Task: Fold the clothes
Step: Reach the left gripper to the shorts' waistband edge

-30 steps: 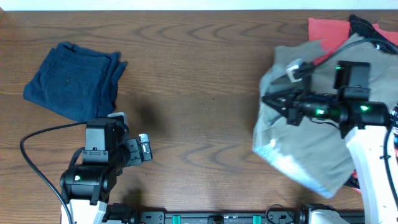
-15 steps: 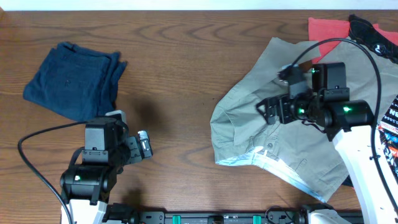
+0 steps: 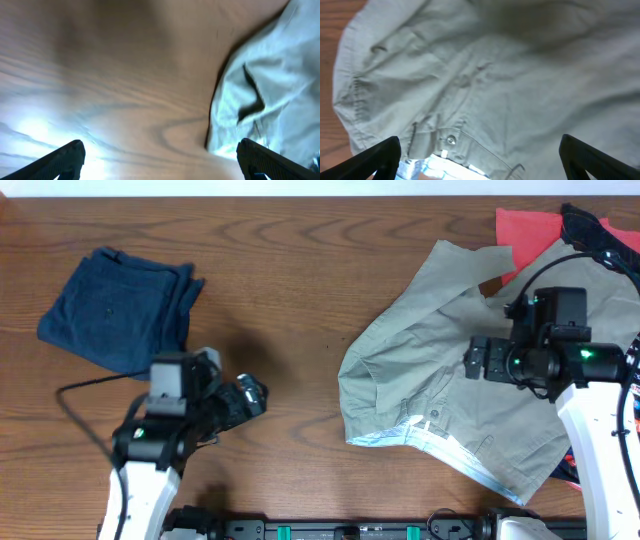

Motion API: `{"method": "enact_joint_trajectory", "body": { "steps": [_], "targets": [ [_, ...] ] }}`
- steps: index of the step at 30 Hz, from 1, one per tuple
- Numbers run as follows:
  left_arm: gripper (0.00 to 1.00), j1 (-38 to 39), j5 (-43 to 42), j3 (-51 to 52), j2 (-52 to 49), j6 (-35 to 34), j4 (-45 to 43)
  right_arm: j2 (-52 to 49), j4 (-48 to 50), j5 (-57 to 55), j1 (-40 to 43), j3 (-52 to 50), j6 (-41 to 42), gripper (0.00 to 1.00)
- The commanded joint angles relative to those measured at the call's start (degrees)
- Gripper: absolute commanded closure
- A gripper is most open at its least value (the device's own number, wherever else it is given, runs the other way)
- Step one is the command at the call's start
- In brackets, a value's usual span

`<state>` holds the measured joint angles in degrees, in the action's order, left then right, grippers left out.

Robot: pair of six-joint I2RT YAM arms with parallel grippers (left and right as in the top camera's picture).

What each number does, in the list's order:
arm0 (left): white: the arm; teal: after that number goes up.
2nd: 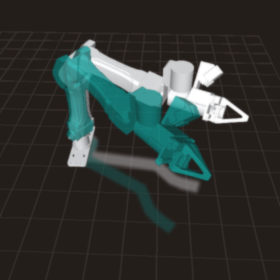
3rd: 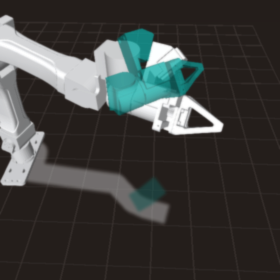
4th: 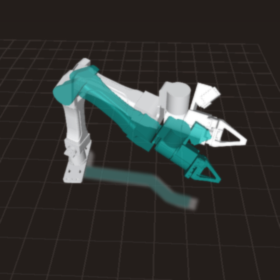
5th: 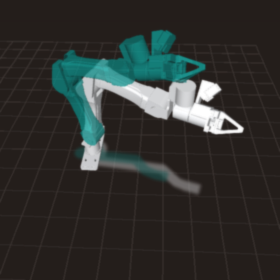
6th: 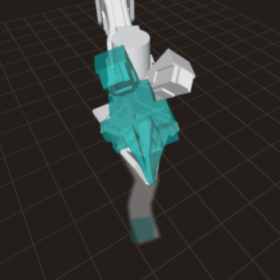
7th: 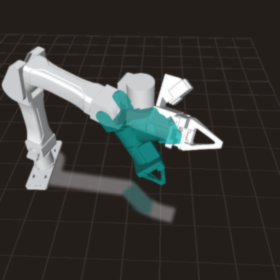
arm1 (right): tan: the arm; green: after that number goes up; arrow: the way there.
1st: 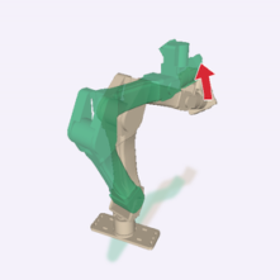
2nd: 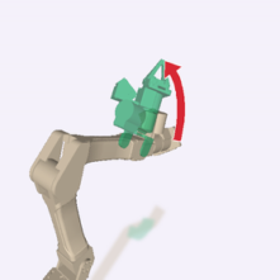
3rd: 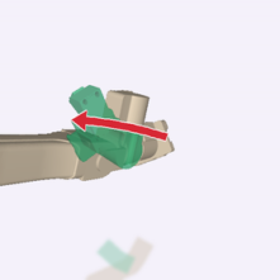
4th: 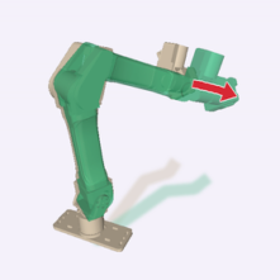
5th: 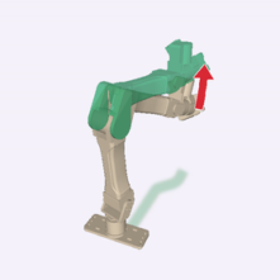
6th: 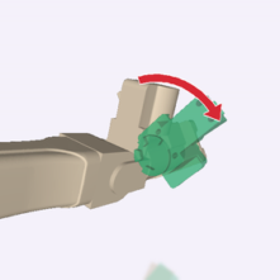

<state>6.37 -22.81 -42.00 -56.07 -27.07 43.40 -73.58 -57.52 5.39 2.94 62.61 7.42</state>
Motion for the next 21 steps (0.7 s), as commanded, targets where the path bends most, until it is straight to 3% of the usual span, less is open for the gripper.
{"method": "enact_joint_trajectory", "body": {
  "steps": [1, 7, 16, 21],
  "targets": [
    [0.01, 3.39, -4.17, -0.22, -4.9, -0.68, -0.46, 0.72, -0.61, -0.92, 1.27, 0.28, 1.11, 0.01],
    [0.01, 12.98, -6.62, -0.22, -15.5, -1.2, -6.6, 0.72, -0.92, -0.92, 1.51, 0.28, 1.11, 0.01],
    [0.0, 24.24, -6.6, -0.22, -31.04, -10.67, -20.04, 0.72, -1.68, -2.36, 1.51, 0.28, 1.11, 0.01],
    [0.1, 29.24, -6.6, -0.22, -36.22, -14.05, -25.94, 0.72, -1.66, -2.4, 1.51, 0.28, 1.11, 0.01]
  ]
}}
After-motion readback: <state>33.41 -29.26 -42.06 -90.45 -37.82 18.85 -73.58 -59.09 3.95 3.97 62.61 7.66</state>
